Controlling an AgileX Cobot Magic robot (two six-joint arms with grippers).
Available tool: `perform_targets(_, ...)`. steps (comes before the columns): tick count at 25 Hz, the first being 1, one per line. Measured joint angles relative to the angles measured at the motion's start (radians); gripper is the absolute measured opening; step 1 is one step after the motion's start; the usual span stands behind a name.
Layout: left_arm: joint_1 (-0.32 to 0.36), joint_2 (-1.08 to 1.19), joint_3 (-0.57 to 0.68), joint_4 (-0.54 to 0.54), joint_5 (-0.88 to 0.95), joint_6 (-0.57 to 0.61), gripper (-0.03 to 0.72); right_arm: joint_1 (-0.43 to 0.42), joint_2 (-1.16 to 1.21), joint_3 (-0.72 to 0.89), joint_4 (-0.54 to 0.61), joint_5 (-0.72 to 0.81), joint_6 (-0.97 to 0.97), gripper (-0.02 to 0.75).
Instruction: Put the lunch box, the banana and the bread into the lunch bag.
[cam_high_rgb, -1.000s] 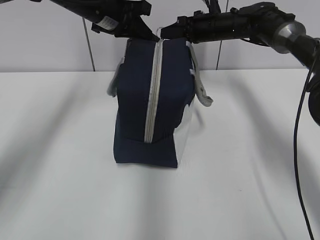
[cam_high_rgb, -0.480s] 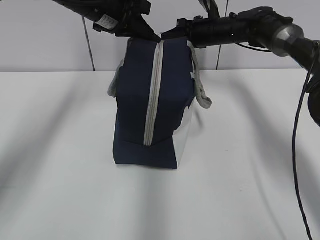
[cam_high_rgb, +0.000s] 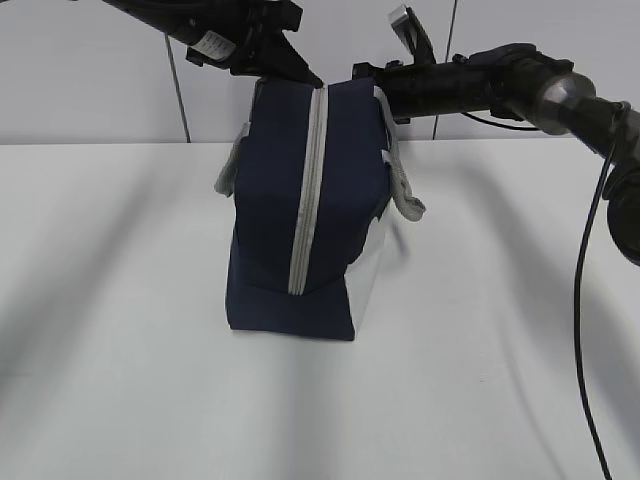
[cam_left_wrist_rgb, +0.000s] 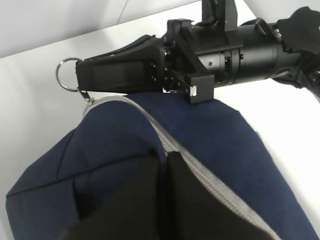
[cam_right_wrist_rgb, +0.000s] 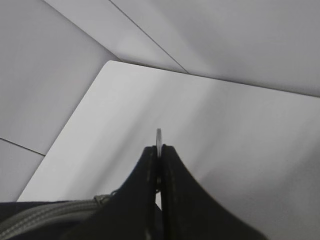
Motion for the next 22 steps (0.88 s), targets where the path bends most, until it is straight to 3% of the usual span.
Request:
perform_targets(17, 0.000, 0.000, 0.000, 0.000, 0.003, 0.000, 0.014, 0.000, 0.009, 0.024, 0.004, 0.008, -0.032, -0.010)
perform_targets(19, 0.000, -0.001, 0.000, -0.002, 0.004, 0.000, 0.046, 0.000, 0.009, 0.024, 0.004, -0.001, -0.032, 0.024)
perform_targets(22, 0.002, -0.002, 0.000, -0.011, 0.004, -0.017, 0.190, 0.000, 0.006, 0.025, -0.009, -0.005, -0.033, 0.153)
